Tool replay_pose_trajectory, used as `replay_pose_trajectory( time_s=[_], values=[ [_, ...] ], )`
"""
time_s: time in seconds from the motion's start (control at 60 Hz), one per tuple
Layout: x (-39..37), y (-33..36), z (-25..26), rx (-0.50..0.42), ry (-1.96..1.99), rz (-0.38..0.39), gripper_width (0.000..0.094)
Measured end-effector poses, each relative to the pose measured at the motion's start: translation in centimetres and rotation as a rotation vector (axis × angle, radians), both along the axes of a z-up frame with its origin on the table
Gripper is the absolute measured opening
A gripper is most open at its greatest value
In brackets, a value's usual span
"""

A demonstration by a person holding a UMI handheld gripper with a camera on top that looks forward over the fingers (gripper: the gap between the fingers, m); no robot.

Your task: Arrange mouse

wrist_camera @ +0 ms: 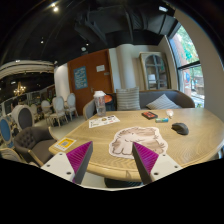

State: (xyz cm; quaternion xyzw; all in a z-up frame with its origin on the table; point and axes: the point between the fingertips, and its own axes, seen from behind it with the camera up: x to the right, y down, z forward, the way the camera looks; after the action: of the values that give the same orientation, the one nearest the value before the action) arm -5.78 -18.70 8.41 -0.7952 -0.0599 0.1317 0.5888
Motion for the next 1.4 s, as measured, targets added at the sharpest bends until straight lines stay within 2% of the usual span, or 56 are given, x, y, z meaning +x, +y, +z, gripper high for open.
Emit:
replay_pose_trajectory(
  time_s=[0.1,0.117,0.2,0.367,0.583,0.733,0.85,0.967,1.05,1.117,1.15,1.183,1.267,1.367,1.4],
  values=[
    [1.5,0.1,-0.8,-0.013,-0.043,-0.004,0.0808],
    [0.7,2.2,-0.9,-0.015,-0.05,-0.011,0.0808],
    [3.2,3.6,-1.2,-0.024,-0.075,-0.049,0.0808],
    [12.4,7.9,-2.3,-0.059,-0.137,-0.194,0.0806],
    [25.3,15.1,-4.6,-0.152,-0.219,-0.363,0.0805],
    [29.6,20.0,-7.2,-0.279,-0.205,-0.395,0.0802],
    [32.3,22.8,-8.6,-0.312,-0.297,-0.391,0.0799],
    [32.8,25.1,-10.0,-0.355,-0.23,-0.385,0.0761],
    [34.2,26.4,-10.4,-0.388,-0.158,-0.429,0.0696],
    [36.0,27.2,-10.4,-0.387,-0.132,-0.486,0.0548],
    [36.6,27.3,-10.3,-0.391,-0.138,-0.507,0.0538],
    [36.3,27.3,-10.5,-0.395,-0.142,-0.509,0.0516],
    [36.5,27.0,-9.4,-0.372,-0.183,-0.529,0.0395],
    [32.1,26.9,-6.7,-0.297,-0.176,-0.428,0.0356],
    [30.7,26.3,-5.2,-0.269,-0.164,-0.424,0.0354]
  ],
)
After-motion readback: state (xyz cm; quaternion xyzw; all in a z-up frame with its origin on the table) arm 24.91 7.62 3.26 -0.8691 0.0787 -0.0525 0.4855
